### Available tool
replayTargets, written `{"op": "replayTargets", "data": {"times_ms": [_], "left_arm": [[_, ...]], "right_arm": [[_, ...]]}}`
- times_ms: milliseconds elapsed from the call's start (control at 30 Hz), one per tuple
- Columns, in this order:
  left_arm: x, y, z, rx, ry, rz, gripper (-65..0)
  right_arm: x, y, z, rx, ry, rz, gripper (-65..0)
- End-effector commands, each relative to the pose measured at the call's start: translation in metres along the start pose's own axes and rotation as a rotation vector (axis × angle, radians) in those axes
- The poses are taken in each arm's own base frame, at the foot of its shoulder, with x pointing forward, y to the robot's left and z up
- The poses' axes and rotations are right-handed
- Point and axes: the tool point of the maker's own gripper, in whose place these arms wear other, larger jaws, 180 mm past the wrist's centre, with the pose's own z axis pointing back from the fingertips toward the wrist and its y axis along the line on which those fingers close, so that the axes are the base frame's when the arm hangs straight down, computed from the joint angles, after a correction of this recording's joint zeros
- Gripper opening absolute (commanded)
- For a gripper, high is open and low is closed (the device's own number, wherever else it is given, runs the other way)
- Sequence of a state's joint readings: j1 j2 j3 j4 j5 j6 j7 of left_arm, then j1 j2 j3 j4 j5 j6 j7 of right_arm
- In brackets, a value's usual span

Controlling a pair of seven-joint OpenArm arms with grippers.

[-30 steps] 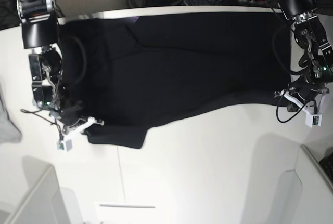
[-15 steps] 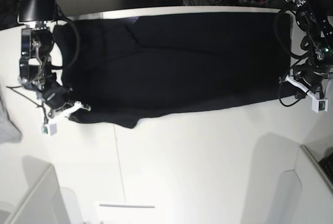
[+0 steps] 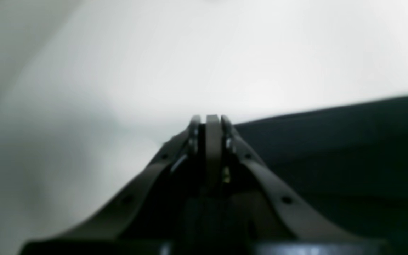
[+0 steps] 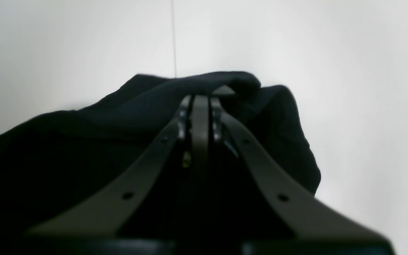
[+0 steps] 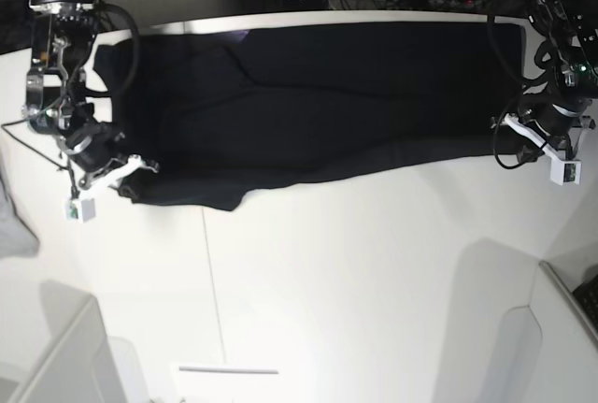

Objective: Fold the T-shirt properly
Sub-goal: 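Fold the hem over toward the collar edge with both grippers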

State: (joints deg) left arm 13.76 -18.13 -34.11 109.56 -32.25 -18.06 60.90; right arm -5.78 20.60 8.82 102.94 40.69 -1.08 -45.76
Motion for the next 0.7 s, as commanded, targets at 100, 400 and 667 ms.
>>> {"op": "replayTargets", "data": {"times_ms": [100, 400, 667], "left_arm": [[0.010, 0.007, 0.010, 0.002, -0.047, 0.015, -65.0], [0.000, 0.013, 0.014, 0.018, -0.026, 0.018, -65.0], [-0.008, 0.014, 0.016, 0.021, -0.008, 0.016, -65.0]], "right_arm": [[0.014, -0.008, 0.014, -0.023, -0.070, -0.012, -65.0], [0.005, -0.011, 0.031, -0.036, -0.038, -0.015, -65.0], [-0.017, -0.006, 0.036, -0.030, -0.010, -0.040, -65.0]]}}
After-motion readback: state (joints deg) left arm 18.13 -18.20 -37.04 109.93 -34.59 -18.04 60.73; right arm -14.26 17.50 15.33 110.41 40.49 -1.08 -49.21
